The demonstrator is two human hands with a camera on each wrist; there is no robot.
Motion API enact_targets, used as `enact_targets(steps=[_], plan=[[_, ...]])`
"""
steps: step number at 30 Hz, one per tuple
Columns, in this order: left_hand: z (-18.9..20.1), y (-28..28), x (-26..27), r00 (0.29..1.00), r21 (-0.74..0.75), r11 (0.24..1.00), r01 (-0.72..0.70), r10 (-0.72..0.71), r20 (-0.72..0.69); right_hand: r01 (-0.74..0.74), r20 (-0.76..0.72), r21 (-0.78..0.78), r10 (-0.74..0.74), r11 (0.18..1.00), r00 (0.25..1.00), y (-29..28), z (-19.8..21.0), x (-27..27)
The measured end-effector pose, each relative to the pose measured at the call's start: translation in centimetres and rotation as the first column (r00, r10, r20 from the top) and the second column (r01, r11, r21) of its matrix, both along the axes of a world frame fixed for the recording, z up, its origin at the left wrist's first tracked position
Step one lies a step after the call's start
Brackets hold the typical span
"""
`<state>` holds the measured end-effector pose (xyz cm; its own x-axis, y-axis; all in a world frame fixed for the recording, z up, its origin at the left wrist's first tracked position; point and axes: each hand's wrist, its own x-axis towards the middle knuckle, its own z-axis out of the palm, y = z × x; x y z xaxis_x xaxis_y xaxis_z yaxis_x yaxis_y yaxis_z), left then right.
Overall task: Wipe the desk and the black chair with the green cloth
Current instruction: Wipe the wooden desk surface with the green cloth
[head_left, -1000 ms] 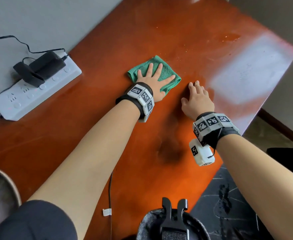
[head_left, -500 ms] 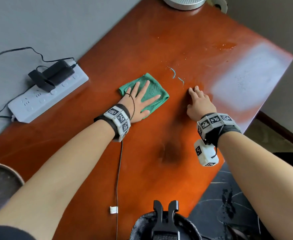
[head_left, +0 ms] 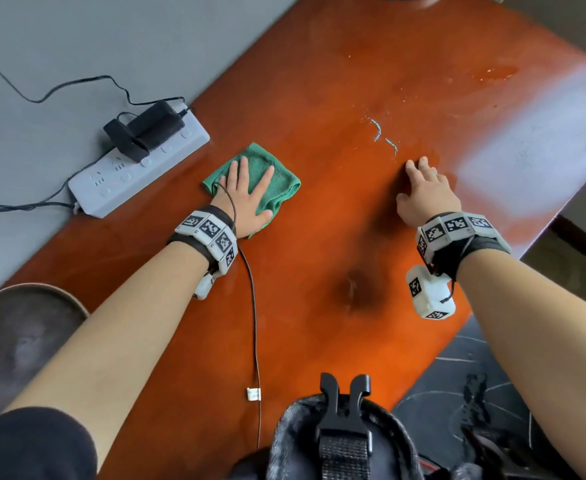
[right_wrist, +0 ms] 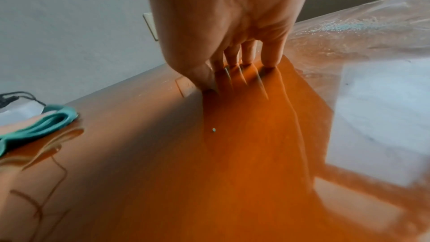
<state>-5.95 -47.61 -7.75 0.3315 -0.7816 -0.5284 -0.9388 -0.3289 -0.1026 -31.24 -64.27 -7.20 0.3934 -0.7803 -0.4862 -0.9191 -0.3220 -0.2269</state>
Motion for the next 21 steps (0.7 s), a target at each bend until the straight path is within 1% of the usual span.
enact_targets(steps=[4,8,10,14,18,21], plan=[[0.0,-2.6,-1.0,0.996,-0.030,0.996,-0.089,0.089,0.010,-0.013,0.012,-0.052,0.013,0.999,1.000,0.2,-0.3,-0.2],[0.0,-6.1,-2.7,0.995,-0.050,0.994,-0.093,0.091,-0.027,-0.019,0.003,-0.060,0.019,0.998,1.000,0.1,-0.3,-0.3],[-0.1,-7.6,-3.7,0.998,-0.052,0.997,-0.049,0.046,-0.051,-0.019,0.002,-0.058,0.019,0.998,1.000,0.1,-0.3,-0.3],[-0.6,-8.8,-6.7,0.990,-0.074,0.988,0.132,-0.135,-0.036,-0.013,0.000,-0.059,0.013,0.998,1.000,0.1,-0.3,-0.3],[-1.3,-7.4,-8.1,0.960,-0.097,0.955,0.280,-0.281,0.004,-0.013,-0.011,-0.054,0.013,0.998,1.000,0.0,-0.3,-0.3],[-1.5,-4.9,-7.5,0.944,-0.081,0.941,0.329,-0.327,0.044,-0.021,-0.021,-0.042,0.021,0.999,1.000,-0.1,0.0,-0.3]])
